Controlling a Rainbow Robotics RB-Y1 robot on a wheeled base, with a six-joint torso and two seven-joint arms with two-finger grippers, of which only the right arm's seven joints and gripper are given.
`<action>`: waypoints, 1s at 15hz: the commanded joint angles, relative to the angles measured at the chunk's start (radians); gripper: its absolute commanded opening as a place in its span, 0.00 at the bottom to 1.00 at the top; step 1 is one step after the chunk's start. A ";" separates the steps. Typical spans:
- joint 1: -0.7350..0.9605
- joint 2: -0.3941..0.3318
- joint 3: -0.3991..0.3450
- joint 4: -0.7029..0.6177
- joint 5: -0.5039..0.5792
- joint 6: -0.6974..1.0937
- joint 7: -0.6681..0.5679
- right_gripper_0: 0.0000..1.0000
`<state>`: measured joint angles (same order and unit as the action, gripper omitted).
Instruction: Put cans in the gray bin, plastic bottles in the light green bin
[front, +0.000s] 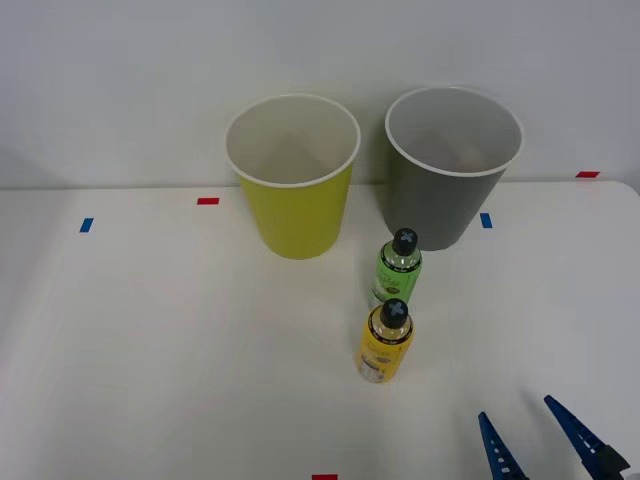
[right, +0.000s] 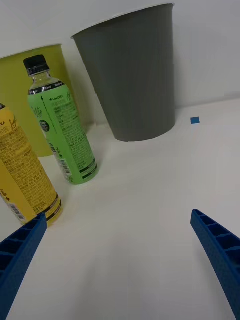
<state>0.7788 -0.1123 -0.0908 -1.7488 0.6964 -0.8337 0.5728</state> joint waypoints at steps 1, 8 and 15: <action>-0.001 -0.017 0.045 0.000 -0.060 0.051 0.015 1.00; -0.007 -0.017 0.040 0.038 -0.117 0.051 0.033 1.00; 0.000 -0.017 0.045 0.045 -0.136 0.050 0.045 1.00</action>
<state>0.7760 -0.1295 -0.0501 -1.7048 0.5638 -0.7830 0.6173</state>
